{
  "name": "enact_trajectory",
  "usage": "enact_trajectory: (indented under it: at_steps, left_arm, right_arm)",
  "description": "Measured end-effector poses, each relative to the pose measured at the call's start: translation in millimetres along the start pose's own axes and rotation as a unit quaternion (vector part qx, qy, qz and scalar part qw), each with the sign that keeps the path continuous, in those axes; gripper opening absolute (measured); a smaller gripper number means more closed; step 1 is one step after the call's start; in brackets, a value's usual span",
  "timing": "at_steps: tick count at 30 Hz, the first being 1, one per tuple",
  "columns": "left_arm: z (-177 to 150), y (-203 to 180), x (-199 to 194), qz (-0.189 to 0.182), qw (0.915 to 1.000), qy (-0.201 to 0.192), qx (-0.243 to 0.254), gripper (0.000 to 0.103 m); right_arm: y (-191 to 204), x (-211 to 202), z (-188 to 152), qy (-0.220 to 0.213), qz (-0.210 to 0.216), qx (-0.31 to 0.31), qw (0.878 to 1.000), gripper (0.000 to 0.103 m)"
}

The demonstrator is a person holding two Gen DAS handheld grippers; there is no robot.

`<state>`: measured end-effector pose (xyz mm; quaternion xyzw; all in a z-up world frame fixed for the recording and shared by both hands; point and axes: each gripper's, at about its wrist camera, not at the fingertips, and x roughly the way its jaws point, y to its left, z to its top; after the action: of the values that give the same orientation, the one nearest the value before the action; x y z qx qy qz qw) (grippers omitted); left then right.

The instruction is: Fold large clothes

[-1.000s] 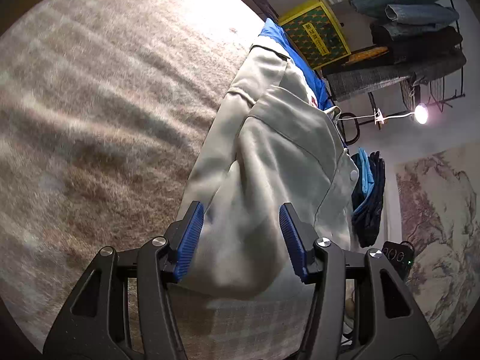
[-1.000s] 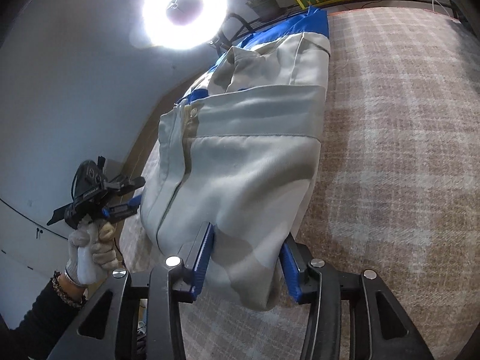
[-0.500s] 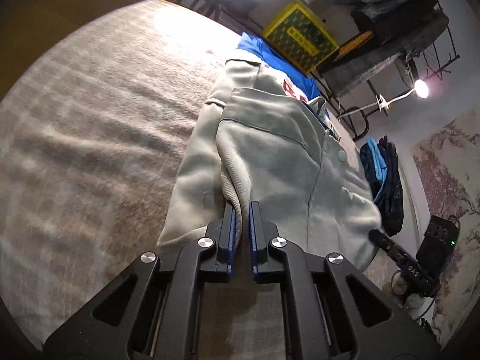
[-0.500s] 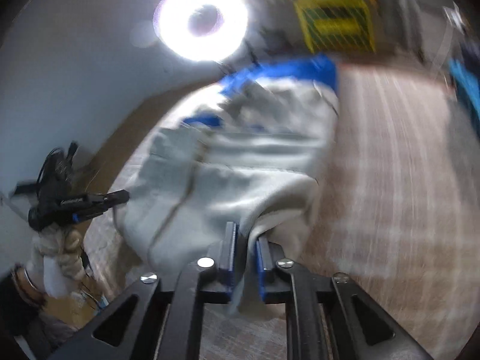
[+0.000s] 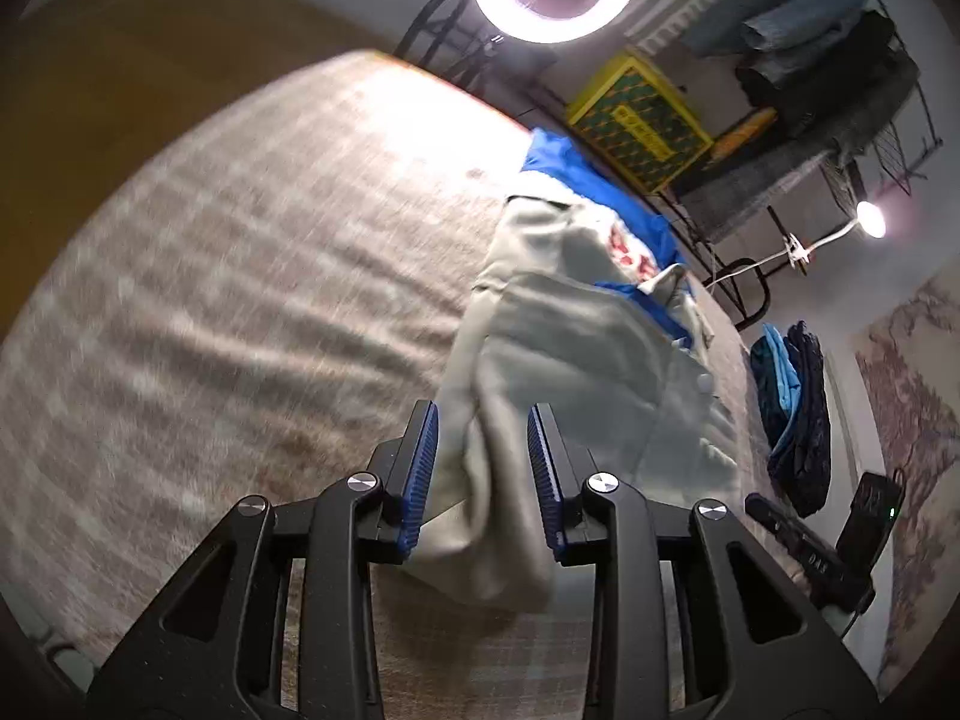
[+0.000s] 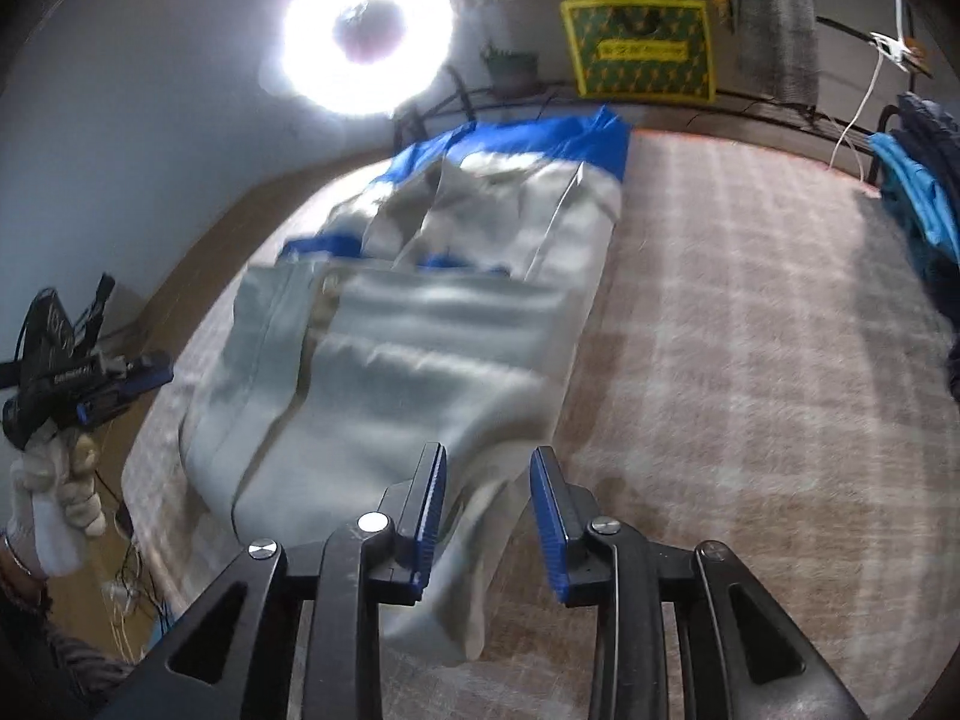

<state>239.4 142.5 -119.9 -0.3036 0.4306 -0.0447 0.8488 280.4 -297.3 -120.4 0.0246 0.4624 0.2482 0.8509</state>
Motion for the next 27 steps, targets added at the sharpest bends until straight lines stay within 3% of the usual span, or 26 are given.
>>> enact_trajectory:
  at_steps: [8, 11, 13, 15, 17, 19, 22, 27]
  left_arm:
    - [-4.5, -65.4, 34.2, -0.028, 0.9972, 0.027, 0.063, 0.030]
    - [-1.0, -85.2, 53.9, -0.007, 0.9962, 0.025, 0.083, 0.030]
    - [1.7, -86.3, 67.8, 0.016, 0.9958, 0.028, 0.086, 0.030]
    - [4.7, -73.0, 88.0, 0.036, 0.9965, 0.053, 0.054, 0.030]
    - [4.3, -54.8, 103.1, 0.030, 0.9975, 0.062, 0.018, 0.031]
    - [2.4, -55.8, 103.9, 0.031, 0.9975, 0.054, 0.034, 0.031]
    - [5.8, -63.6, 98.1, 0.038, 0.9956, 0.059, 0.063, 0.031]
    - [33.2, -61.5, 74.7, 0.002, 0.9971, 0.045, 0.062, 0.031]
  right_arm:
    - [25.4, 12.0, 16.6, -0.020, 0.033, -0.012, 0.999, 0.030]
    - [39.1, 25.3, 24.9, -0.013, 0.033, -0.031, 0.999, 0.030]
    - [45.1, 38.3, 30.9, -0.004, 0.034, -0.037, 0.999, 0.030]
    - [47.1, 51.7, 34.4, 0.007, 0.028, -0.039, 0.999, 0.030]
    - [47.2, 67.7, 35.7, 0.020, 0.018, -0.045, 0.999, 0.030]
    - [49.5, 88.7, 31.9, 0.046, 0.010, -0.058, 0.997, 0.029]
    - [59.9, 89.7, 30.2, 0.048, -0.005, -0.094, 0.994, 0.031]
    - [45.3, 63.4, 44.6, 0.039, 0.049, -0.075, 0.995, 0.043]
